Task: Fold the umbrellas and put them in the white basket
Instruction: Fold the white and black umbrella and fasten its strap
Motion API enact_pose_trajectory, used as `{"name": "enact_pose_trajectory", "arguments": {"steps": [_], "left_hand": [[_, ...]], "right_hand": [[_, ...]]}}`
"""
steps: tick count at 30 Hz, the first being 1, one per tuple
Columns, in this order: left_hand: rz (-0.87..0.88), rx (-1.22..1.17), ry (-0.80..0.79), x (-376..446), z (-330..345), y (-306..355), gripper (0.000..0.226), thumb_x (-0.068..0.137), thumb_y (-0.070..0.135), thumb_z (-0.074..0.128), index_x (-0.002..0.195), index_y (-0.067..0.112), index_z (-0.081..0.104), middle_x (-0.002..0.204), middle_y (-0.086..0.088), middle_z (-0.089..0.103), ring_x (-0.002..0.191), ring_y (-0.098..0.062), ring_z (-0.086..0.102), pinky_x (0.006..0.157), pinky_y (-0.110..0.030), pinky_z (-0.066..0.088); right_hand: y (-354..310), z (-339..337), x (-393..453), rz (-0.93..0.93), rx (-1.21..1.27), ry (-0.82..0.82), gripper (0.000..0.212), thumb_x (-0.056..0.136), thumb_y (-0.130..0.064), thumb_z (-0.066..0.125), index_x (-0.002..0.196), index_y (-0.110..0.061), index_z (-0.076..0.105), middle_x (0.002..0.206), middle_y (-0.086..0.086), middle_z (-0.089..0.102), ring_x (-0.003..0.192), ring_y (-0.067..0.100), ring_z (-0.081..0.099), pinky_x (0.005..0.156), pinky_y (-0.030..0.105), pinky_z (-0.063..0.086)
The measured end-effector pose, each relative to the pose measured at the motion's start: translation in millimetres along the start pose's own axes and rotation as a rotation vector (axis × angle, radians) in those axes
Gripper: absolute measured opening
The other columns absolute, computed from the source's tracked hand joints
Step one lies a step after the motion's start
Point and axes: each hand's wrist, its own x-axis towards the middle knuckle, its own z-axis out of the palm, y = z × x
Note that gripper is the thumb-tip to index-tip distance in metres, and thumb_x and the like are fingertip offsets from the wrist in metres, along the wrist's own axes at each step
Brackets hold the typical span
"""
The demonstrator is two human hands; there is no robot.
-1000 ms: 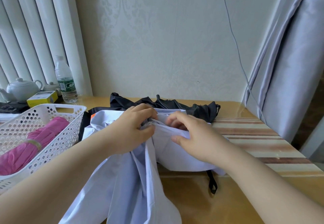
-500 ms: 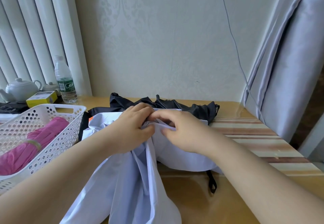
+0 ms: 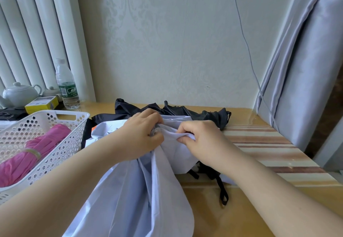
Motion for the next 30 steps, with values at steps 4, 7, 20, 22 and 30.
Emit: {"name": "enact_pose_trajectory", "arguments": {"steps": [4,7,20,22,30], "left_hand": [[0.007,0.005,0.024,-4.3,1.9,-0.9,0.059,0.058,0.058,0.021,0.102,0.028,0.046,0.112,0.008,0.043,0.106,-0.018,0.044,0.096,-0.032,0.038],[0.021,0.006,-0.001,-3.1,3.8,3.8,0.038,0.069,0.048,0.031,0.099,0.029,0.042,0.114,0.007,0.044,0.105,-0.017,0.044,0.093,-0.026,0.035],[0.09,0.002,0.061,-1.1,10.2,5.9,0.053,0.064,0.05,0.021,0.092,0.015,0.05,0.101,0.0,0.048,0.093,-0.024,0.045,0.087,-0.034,0.038],[0.098,0.031,0.064,-1.6,11.3,8.7,0.057,0.064,0.048,0.019,0.091,0.01,0.052,0.102,-0.001,0.049,0.092,-0.026,0.045,0.087,-0.034,0.037],[0.049,0.066,0.028,-1.0,8.1,12.7,0.061,0.059,0.053,0.015,0.098,0.021,0.049,0.115,0.002,0.048,0.102,-0.021,0.044,0.094,-0.032,0.037]], "right_hand": [[8.7,12.0,-6.6,0.057,0.02,0.172,0.014,0.086,-0.021,0.071,0.074,-0.024,0.064,0.072,-0.014,0.061,0.068,0.0,0.056,0.062,0.019,0.045],[5.2,8.8,-7.6,0.112,-0.027,0.152,0.018,0.086,-0.023,0.072,0.072,-0.023,0.06,0.071,-0.009,0.058,0.064,0.004,0.052,0.062,0.029,0.044],[-15.5,-15.8,3.9,0.017,-0.053,-0.319,0.038,0.096,-0.019,0.054,0.127,-0.041,0.049,0.085,-0.025,0.048,0.071,-0.018,0.048,0.061,0.004,0.037],[-19.6,-10.8,7.2,0.009,-0.04,-0.325,0.034,0.097,-0.018,0.051,0.127,-0.035,0.053,0.083,-0.026,0.049,0.068,-0.021,0.046,0.057,0.004,0.035],[-7.9,-5.6,2.0,0.076,-0.075,-0.138,0.033,0.091,-0.023,0.065,0.062,-0.02,0.049,0.058,-0.004,0.042,0.053,0.007,0.035,0.047,0.018,0.027]]}}
